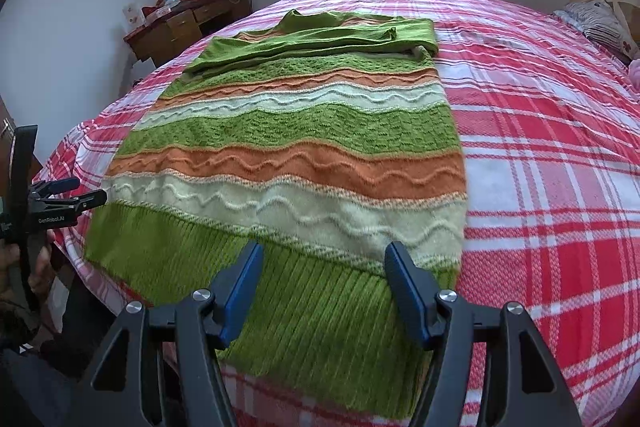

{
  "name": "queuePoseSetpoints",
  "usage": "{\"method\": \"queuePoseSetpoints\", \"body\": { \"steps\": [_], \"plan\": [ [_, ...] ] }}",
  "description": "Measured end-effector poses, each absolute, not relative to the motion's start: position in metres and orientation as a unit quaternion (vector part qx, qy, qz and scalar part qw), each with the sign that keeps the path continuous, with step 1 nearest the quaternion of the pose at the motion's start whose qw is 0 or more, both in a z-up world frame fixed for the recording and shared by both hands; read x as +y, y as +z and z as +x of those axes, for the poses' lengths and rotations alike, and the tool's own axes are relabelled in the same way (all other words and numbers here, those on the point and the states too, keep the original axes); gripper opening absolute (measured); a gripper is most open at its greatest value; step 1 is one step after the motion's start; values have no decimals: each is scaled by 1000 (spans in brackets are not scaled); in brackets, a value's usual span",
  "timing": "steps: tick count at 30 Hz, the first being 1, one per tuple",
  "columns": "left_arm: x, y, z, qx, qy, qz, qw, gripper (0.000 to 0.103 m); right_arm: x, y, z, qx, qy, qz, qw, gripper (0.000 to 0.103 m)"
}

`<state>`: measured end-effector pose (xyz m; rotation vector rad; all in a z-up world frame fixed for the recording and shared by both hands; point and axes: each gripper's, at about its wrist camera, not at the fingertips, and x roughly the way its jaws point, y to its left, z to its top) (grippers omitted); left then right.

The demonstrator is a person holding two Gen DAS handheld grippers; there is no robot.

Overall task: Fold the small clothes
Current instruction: 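Move both grippers back over the sweater toward its ribbed hem, then close the left gripper on the ribbed hem while the right gripper closes beside it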

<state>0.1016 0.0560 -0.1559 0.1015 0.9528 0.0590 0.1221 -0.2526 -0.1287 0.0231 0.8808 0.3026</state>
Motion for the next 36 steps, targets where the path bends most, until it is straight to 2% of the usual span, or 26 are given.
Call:
{"method": "queuePoseSetpoints", "body": {
  "steps": [3, 8, 14, 16, 20, 23, 26, 27, 28, 29, 30, 36],
  "plan": [
    [53, -158, 98, 462, 24, 51, 885, 103, -253, -130, 117, 424, 148, 12, 894, 69],
    [52, -160, 95, 471, 14, 45, 881, 102, -251, -132, 111, 420, 147, 4, 895, 70],
    [56, -168, 89, 501, -18, 5, 865, 92, -259, -132, 103, 419, 150, 15, 896, 70],
    [57, -171, 87, 511, -31, -12, 859, 83, -261, -132, 100, 418, 150, 16, 896, 70],
    [60, -176, 79, 524, -53, -48, 849, 79, -260, -131, 90, 416, 148, 9, 897, 70],
    [57, -176, 74, 523, -56, -44, 849, 70, -259, -131, 84, 414, 142, -3, 899, 70],
    [53, -174, 71, 515, -58, -34, 855, 50, -263, -130, 80, 412, 124, -9, 903, 70],
    [52, -173, 70, 513, -60, -31, 856, 40, -266, -129, 78, 409, 118, -5, 905, 70],
    [51, -170, 69, 511, -66, -29, 857, 25, -270, -127, 77, 403, 112, 0, 908, 70],
    [49, -168, 68, 509, -73, -26, 857, 17, -275, -124, 75, 397, 100, 4, 913, 70],
    [47, -165, 68, 507, -79, -27, 858, 13, -279, -123, 75, 394, 91, 5, 914, 70],
    [51, -149, 67, 479, -88, -27, 873, 13, -296, -130, 75, 418, 90, 28, 903, 70]
  ]
}}
